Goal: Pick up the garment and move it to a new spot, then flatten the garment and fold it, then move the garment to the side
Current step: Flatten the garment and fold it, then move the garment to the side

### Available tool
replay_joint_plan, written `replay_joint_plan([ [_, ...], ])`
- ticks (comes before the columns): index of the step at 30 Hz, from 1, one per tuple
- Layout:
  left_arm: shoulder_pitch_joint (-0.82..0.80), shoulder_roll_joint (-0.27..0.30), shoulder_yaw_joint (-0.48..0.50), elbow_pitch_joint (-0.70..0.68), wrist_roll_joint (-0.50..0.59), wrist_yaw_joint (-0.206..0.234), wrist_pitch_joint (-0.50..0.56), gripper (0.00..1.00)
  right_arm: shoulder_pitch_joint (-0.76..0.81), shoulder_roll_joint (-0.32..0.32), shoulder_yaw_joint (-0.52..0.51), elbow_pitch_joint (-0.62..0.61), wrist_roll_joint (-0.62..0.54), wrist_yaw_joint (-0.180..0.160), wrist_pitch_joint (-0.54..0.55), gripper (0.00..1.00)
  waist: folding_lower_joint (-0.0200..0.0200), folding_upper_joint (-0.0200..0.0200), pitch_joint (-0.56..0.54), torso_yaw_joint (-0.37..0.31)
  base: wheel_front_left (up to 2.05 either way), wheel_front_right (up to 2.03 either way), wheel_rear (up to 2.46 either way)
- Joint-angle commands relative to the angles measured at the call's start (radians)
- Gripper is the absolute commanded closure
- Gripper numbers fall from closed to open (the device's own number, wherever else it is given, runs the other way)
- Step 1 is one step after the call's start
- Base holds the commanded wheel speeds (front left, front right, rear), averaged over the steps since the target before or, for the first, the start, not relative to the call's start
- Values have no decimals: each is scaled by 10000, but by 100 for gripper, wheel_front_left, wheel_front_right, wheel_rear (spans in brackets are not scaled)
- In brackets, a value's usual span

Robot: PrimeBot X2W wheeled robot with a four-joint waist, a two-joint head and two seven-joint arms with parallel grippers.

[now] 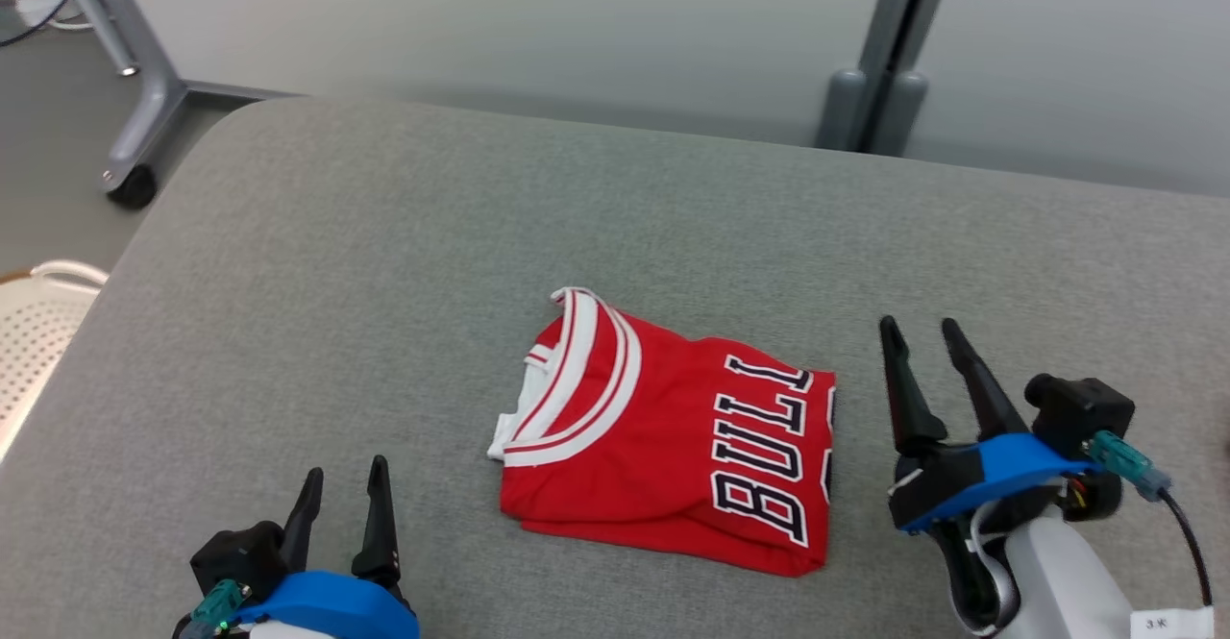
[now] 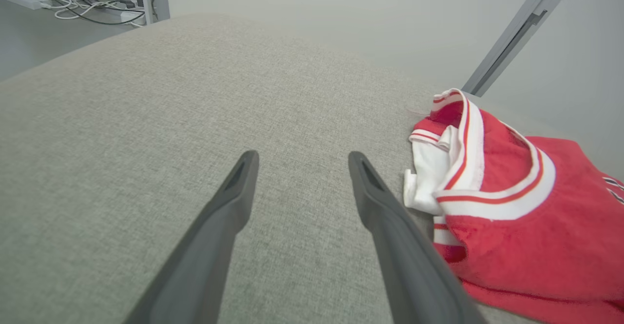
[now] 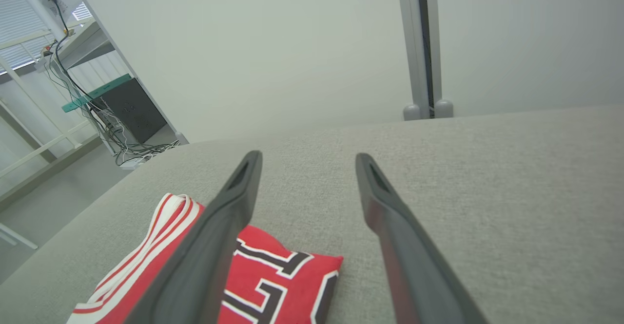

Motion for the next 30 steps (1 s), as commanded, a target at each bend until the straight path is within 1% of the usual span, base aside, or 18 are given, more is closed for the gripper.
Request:
replay_joint_plan([
  [1, 80, 16, 215, -106, 212, -22, -19, 0, 414, -29, -452, -284, -450, 5, -27, 0, -1, -1, -326, -548, 0, 0, 0],
  [3, 102, -6, 430, -184, 518, -5, -19, 0, 814, -22, -929, -526, -813, 5, -28, 0, -1, -1, -384, -842, 0, 0, 0],
  [8, 270, -51, 793, -260, 1109, 56, -19, 0, 1537, -25, -1461, -870, -1555, 5, -28, 0, -1, -1, -584, -1419, 0, 0, 0],
  [11, 413, -74, 861, -200, 1452, 75, -19, 0, 1927, -23, -1521, -783, -1772, 5, -28, 0, -1, -1, -764, -1635, 0, 0, 0],
  [15, 736, -81, 1039, -236, 1609, 171, -19, 0, 2278, -28, -1391, -680, -1812, 5, -30, 0, -1, -1, -1059, -1874, 0, 0, 0],
  [21, 1089, -89, 1082, -301, 1671, 197, -19, 0, 2678, -31, -1270, -564, -1672, 5, -30, 0, -1, -1, -1242, -1947, 0, 0, 0],
  [30, 1053, -89, 873, -323, 1617, 211, -19, 0, 2776, -33, -1223, -369, -1532, 5, -28, 0, -1, -1, -1279, -1695, 0, 0, 0],
])
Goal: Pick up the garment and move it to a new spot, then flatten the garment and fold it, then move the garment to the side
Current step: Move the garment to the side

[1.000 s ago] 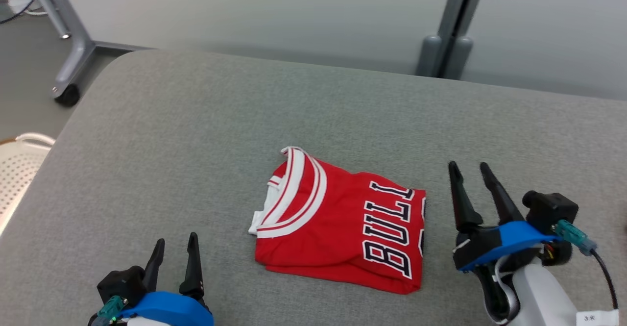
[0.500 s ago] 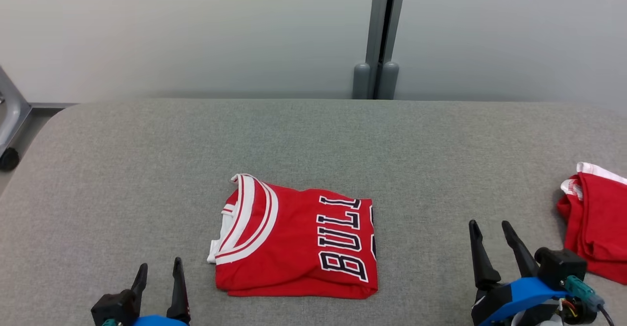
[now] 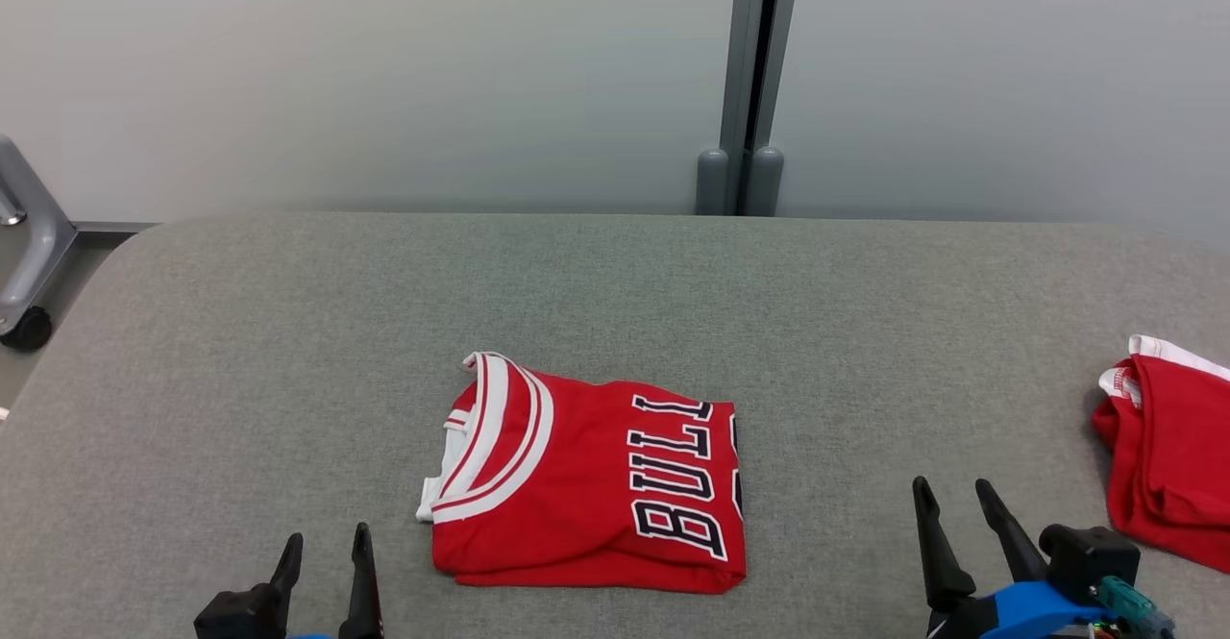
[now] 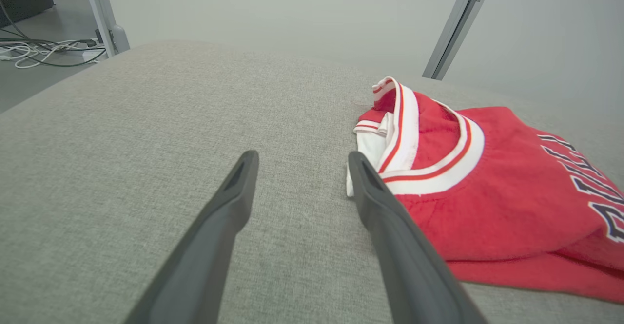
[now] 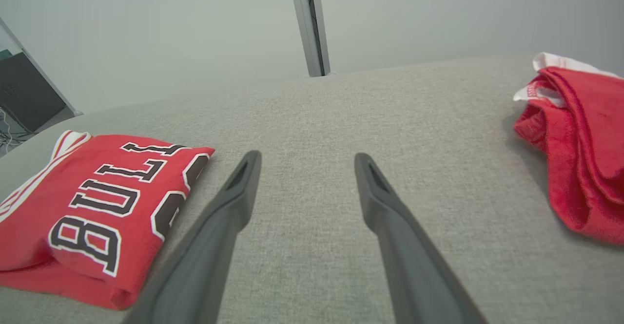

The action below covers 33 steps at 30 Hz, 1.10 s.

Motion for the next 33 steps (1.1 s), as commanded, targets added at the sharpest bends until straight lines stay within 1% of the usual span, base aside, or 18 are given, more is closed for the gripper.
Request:
replay_joint_plan([
  [1, -19, 2, -6, -47, -35, 15, -19, 0, 22, -28, 50, 24, 64, 5, -26, 0, 1, 0, 37, 69, 0, 0, 0],
  [3, -41, -5, -158, -68, -55, -25, -19, 0, -34, -28, 216, 163, 222, 5, -26, 0, 1, 0, 110, 226, 0, 0, 0],
  [6, -50, 6, -392, 49, -133, -82, -19, 0, -219, -17, 967, 889, 1171, 5, -30, 0, 1, 0, 185, 562, 0, 0, 0],
  [10, -208, -4, -626, 133, -197, -135, -19, 0, -1084, -46, 1676, 1631, 1922, 5, -34, 0, 1, 0, 472, 1161, 0, 0, 0],
  [12, -305, 1, -683, 145, -140, -148, -19, 0, -1492, -35, 1944, 1980, 1886, 5, -28, 0, 1, 0, 635, 1450, 0, 0, 0],
  [15, -463, -6, -707, 170, -130, -193, -19, 0, -2158, -45, 2057, 2573, 2010, 5, -26, 0, 1, 0, 850, 1878, 0, 0, 0],
  [19, -606, -6, -685, 194, -181, -215, -18, 0, -2693, -38, 2107, 3863, 2276, 5, -28, 0, 1, 0, 1018, 2321, 0, 0, 0],
  [20, -623, -7, -688, 189, -188, -211, -17, 0, -2785, -37, 2260, 4234, 2435, 5, -26, 5, 1, 0, 1049, 2390, 0, 0, 0],
  [21, -637, -6, -733, 184, -214, -201, -18, 0, -2872, -37, 2374, 4565, 2616, 5, -23, 30, 1, 0, 1080, 2443, 0, 0, 0],
  [23, -662, -4, -772, 187, -306, -205, -18, 0, -2954, -3, 2803, 4928, 3077, 5, 10, 100, 1, 0, 1122, 2475, 0, 0, 0],
  [26, -663, -8, -712, 168, -587, -206, -18, 0, -3035, 14, 3198, 4821, 3439, 7, 7, 100, 1, 0, 1133, 2308, 0, 0, 0],
  [28, -649, -7, -788, 109, -671, -207, -18, 0, -3090, -11, 3196, 4590, 3428, 5, -5, 100, 1, 0, 1089, 2085, 0, 0, 0],
  [31, -629, -7, -862, -2, -713, -208, -17, 0, -3117, -68, 2980, 4066, 3259, 4, -17, 100, 1, 0, 993, 1578, 0, 0, 0],
  [33, -607, 0, -974, -124, -654, -207, -18, 0, -3053, -51, 2848, 3656, 3104, 4, -28, 100, 1, 0, 913, 1091, 0, 0, 0],
])
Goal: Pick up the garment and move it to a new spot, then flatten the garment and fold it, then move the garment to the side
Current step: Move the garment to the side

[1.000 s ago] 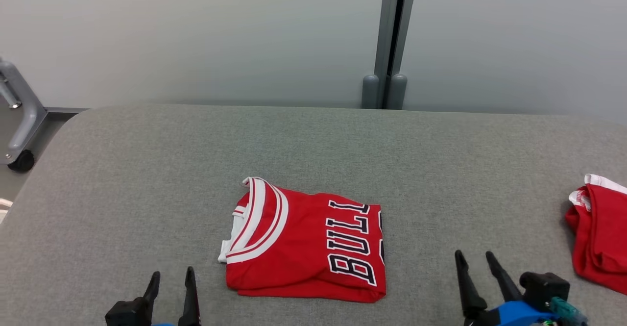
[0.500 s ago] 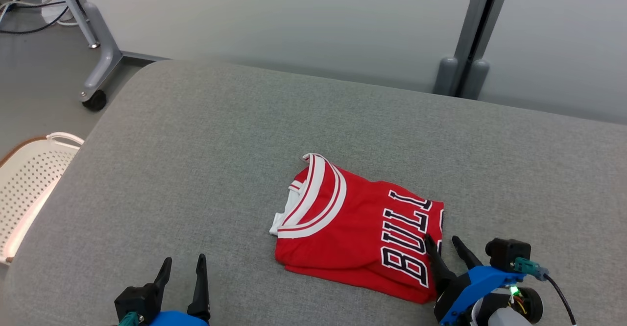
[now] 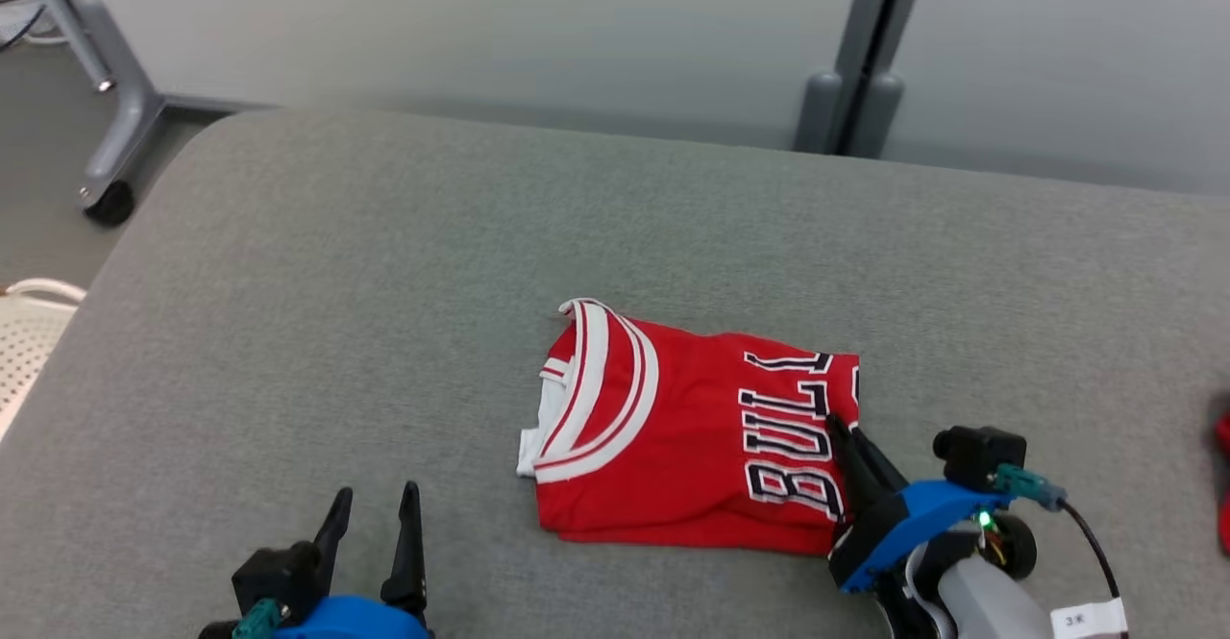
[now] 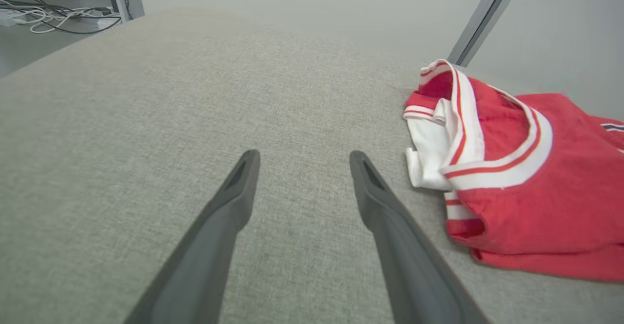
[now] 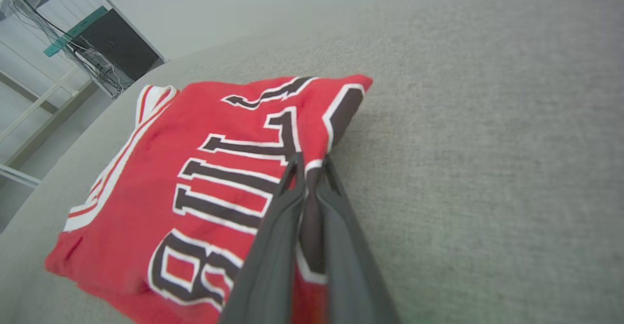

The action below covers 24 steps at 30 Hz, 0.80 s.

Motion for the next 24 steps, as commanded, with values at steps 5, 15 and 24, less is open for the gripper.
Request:
replay_joint_plan([
  [5, 6, -2, -119, -376, -4, -26, -18, 0, 351, -67, -282, -1008, -467, 2, -34, 100, -1, 0, -381, -1955, 0, 0, 0],
  [15, 0, -8, -397, -752, -80, -23, -18, 0, 802, -52, -174, -2452, -618, 4, -36, 100, -1, 0, -120, -5295, 0, 0, 0],
  [24, -208, -2, -564, -969, -52, -24, -18, 0, 1159, -52, -492, -3259, -992, 4, -36, 100, -1, 0, 445, -6779, 0, 0, 0],
])
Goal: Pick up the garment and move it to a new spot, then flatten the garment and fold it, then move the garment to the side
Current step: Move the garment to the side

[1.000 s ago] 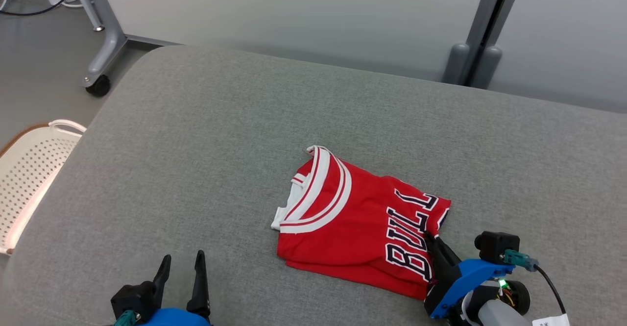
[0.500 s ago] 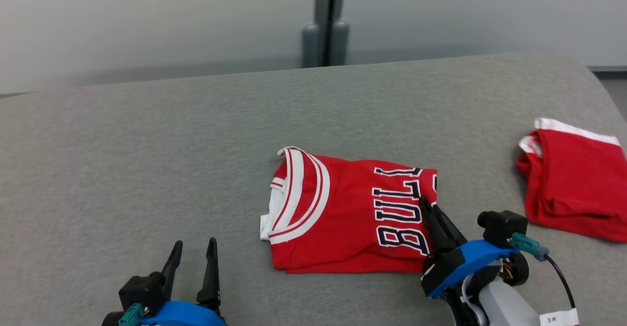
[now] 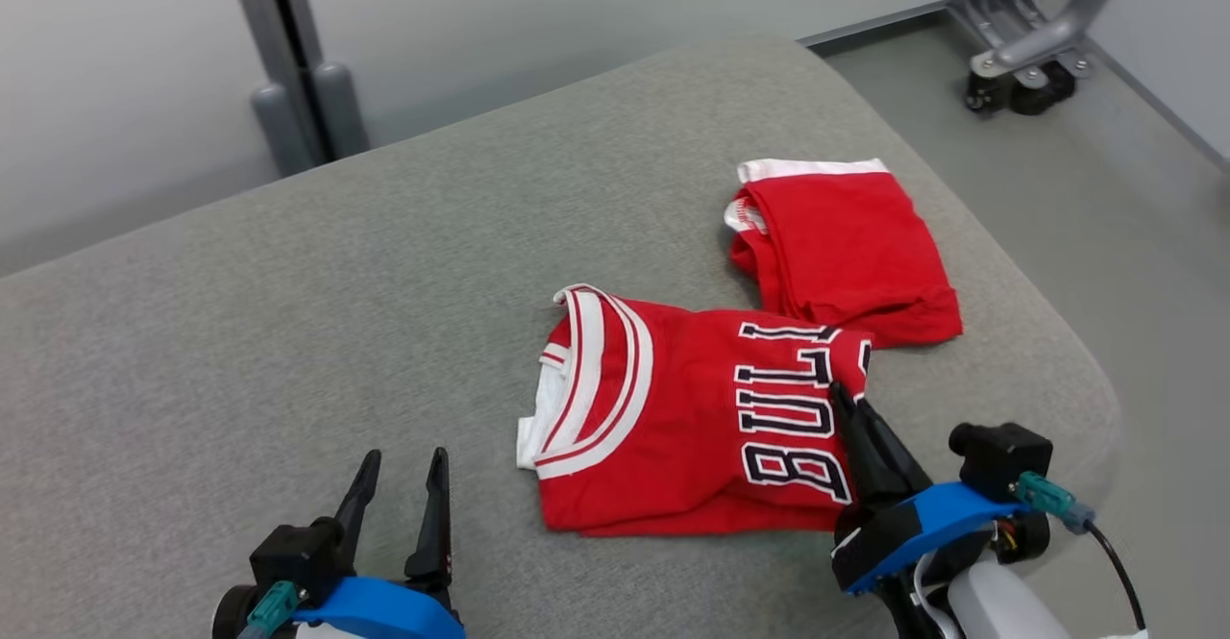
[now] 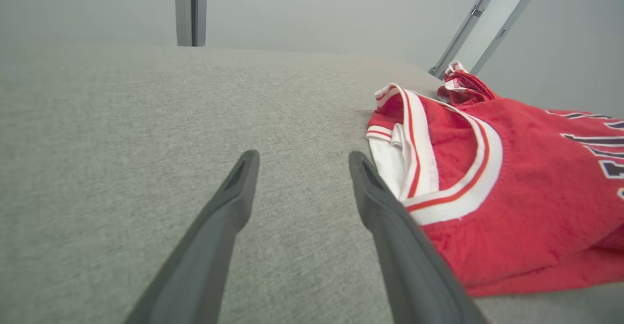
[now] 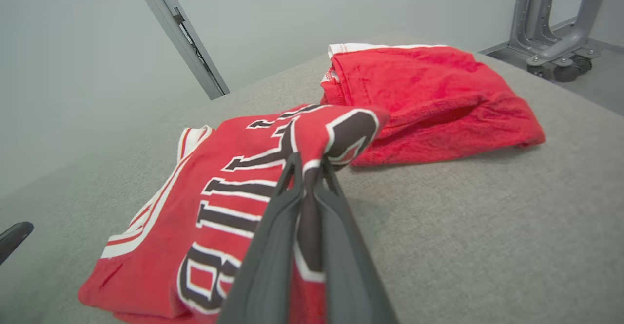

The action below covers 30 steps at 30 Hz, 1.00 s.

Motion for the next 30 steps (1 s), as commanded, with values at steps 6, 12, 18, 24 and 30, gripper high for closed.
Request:
replay_joint_plan([
  [6, -158, 87, -250, -52, 195, -20, -18, 0, -1083, -38, -794, 26, -1809, 5, -49, 100, 1, -1, 370, 63, 0, 0, 0],
  [12, -350, 510, -483, -42, 114, -20, -18, 0, -2786, -26, -3639, 711, -4594, 5, 50, 100, 1, -1, 785, 998, 0, 0, 0],
  [18, -385, 906, -372, 70, -66, -21, -18, 0, -3537, -94, -7025, 302, -7762, 4, 606, 78, 1, -1, 1025, 1875, 0, 0, 0],
  [24, -406, 1044, -196, 136, -146, -21, -18, 0, -3789, 5, -8942, -703, -9399, 7, 354, 0, 1, -1, 1045, 2333, 0, 0, 0],
  [30, -553, 873, 531, 141, 36, -16, -18, 0, -3501, -45, -8050, -102, -7557, 4, -9, 0, 1, -1, 760, 2685, 0, 0, 0],
])
